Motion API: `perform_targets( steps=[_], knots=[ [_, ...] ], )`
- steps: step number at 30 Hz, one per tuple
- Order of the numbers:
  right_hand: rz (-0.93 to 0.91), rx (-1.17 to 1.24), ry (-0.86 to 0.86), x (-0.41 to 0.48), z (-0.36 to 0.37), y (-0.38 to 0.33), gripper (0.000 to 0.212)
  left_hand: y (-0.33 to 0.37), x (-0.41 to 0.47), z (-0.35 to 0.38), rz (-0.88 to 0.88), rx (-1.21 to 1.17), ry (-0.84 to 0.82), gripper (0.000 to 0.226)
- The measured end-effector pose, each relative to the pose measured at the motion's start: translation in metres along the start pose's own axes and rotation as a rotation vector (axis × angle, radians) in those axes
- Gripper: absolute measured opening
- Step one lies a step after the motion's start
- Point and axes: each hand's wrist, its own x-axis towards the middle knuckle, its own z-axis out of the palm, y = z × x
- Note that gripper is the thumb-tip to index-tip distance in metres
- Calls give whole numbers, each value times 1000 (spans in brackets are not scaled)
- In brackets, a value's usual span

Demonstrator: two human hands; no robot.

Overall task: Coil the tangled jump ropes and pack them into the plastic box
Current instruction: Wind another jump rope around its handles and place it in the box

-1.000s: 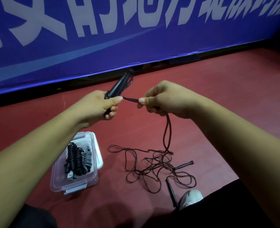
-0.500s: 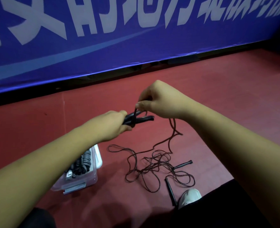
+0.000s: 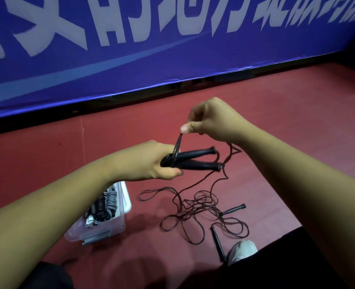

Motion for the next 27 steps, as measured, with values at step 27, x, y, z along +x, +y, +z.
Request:
perform_targets(
  steps=[27],
  knots=[
    [158,113,-274,-15,-14,-5,10,-12,18,1,-351,-1598,363,35]
  ],
)
